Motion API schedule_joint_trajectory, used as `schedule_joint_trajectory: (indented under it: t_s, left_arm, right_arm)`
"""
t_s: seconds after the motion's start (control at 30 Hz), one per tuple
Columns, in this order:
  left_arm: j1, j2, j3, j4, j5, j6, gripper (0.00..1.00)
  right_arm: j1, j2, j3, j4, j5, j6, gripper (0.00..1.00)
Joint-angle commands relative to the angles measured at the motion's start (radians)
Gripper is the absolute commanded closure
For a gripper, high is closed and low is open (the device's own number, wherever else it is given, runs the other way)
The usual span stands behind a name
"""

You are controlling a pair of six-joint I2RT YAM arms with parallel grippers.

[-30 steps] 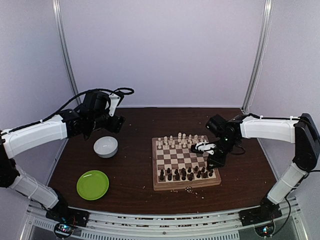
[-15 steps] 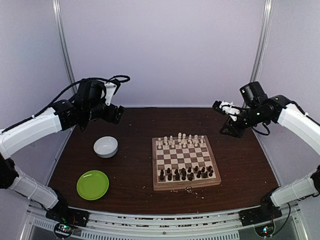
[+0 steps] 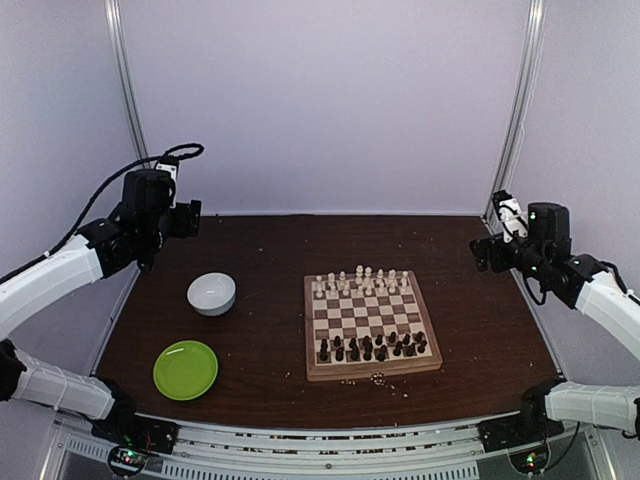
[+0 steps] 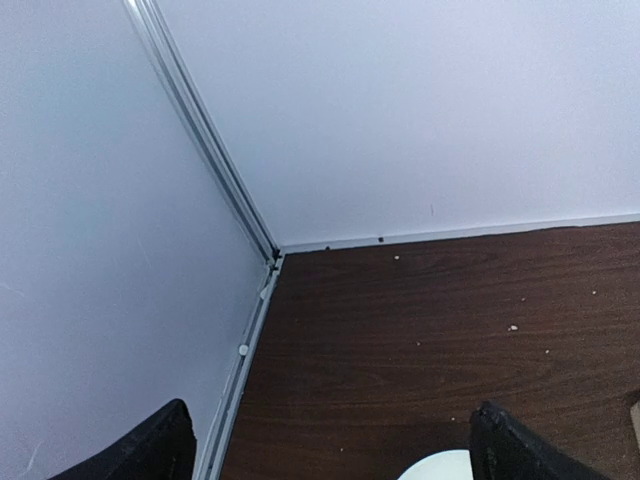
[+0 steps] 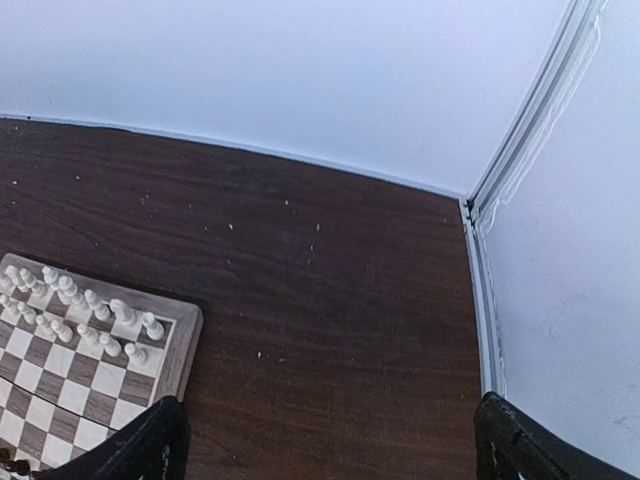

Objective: Set up the chess pieces on the board
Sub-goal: Reset both arms

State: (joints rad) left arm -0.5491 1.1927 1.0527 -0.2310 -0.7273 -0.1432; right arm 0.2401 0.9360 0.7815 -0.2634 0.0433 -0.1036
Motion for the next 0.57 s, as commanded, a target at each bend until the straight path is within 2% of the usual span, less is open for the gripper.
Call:
schedule_joint_trajectory:
  t_s: [0.0,0.23,0.53]
  left_arm:
    - [0.015,-0.074,-0.060,0.118,0.010,-0.042,0.02]
    - [0.015,-0.113,-0.072,0.124,0.014,-0.022,0.02]
    - [0.015,-0.087,-0.064,0.112,0.037,0.000,0.02]
  right_arm:
    - [-0.022,-0.037,-0.018,0.130,0.070,0.074,0.01]
    - [-0.027,-0.035,0.004,0.114,0.101,0.073,0.00]
    - [-0.030,-0.010,0.028,0.056,-0.003,0.064,0.00]
